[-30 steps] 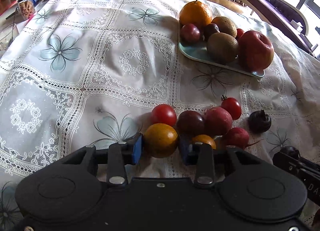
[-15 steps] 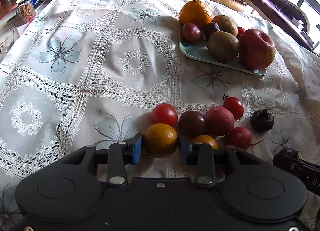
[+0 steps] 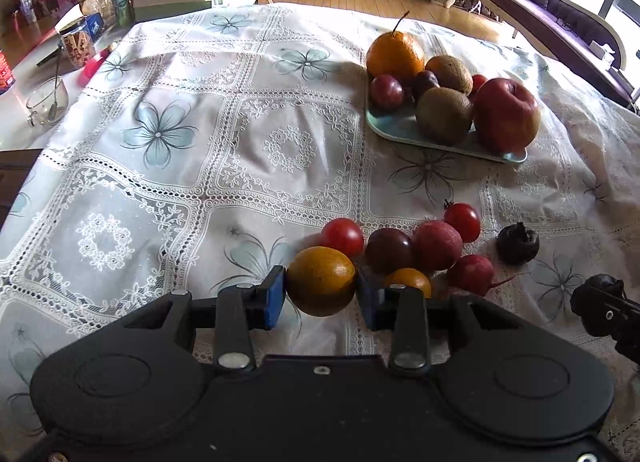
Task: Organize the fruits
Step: 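Lower the dark fruit into the basket and open the right tool while the left tool drops the orange fruit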
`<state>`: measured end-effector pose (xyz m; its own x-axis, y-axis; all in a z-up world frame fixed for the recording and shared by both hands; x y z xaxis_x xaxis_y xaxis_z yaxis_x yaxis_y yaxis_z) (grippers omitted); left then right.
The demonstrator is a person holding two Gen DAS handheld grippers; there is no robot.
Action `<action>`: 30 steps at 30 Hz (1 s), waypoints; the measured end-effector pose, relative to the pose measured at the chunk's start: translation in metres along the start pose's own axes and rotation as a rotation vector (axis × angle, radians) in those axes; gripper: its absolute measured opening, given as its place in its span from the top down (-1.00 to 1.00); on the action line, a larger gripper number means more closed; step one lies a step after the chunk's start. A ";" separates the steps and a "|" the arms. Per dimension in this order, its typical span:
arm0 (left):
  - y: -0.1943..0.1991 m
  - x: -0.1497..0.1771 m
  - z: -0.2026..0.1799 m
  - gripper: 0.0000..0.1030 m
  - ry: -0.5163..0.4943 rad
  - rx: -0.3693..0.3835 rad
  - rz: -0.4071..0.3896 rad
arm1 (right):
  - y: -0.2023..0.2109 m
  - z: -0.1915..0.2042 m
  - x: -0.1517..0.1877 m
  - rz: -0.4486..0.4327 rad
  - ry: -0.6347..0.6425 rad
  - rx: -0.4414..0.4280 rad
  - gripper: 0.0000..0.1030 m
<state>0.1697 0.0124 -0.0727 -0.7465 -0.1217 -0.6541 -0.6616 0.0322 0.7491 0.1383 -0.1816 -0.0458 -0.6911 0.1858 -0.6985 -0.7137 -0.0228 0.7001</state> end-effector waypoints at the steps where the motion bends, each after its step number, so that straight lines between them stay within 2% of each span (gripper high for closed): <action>1: 0.011 -0.003 0.001 0.10 0.013 0.002 -0.011 | 0.012 0.003 -0.005 -0.017 -0.005 -0.020 0.09; 4: 0.044 -0.006 0.004 0.10 0.014 -0.022 -0.030 | 0.052 0.008 -0.013 -0.048 -0.022 -0.077 0.09; 7: 0.083 -0.002 -0.001 0.10 -0.025 0.001 -0.087 | 0.093 0.011 -0.012 -0.075 -0.006 -0.125 0.09; 10: 0.117 0.014 -0.007 0.10 -0.052 0.053 -0.126 | 0.125 0.013 0.003 -0.070 0.029 -0.151 0.09; 14: 0.138 0.048 -0.013 0.10 -0.071 0.092 -0.115 | 0.149 0.013 0.038 -0.015 0.087 -0.180 0.09; 22: 0.144 0.104 -0.018 0.10 -0.126 0.117 -0.014 | 0.151 0.014 0.095 0.109 0.134 -0.186 0.09; 26: 0.144 0.113 -0.016 0.10 -0.160 0.072 -0.030 | 0.140 0.013 0.104 0.138 0.143 -0.154 0.09; 30: 0.142 0.120 -0.014 0.09 -0.151 0.085 0.000 | 0.133 0.009 0.110 0.162 0.141 -0.134 0.09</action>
<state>-0.0124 -0.0114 -0.0436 -0.7444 0.0281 -0.6671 -0.6604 0.1167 0.7418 -0.0316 -0.1550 -0.0283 -0.8003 0.0308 -0.5988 -0.5943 -0.1732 0.7854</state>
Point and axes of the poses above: each gripper's, at about its wrist camera, not at the fingertips, and y roughly against the way its jaws point, z to its left, x to its underside, the point moved 9 cm from there along -y, roughly the way its jaws point, and after that the axes turned 10 degrees about -z, right-handed, at the moved point
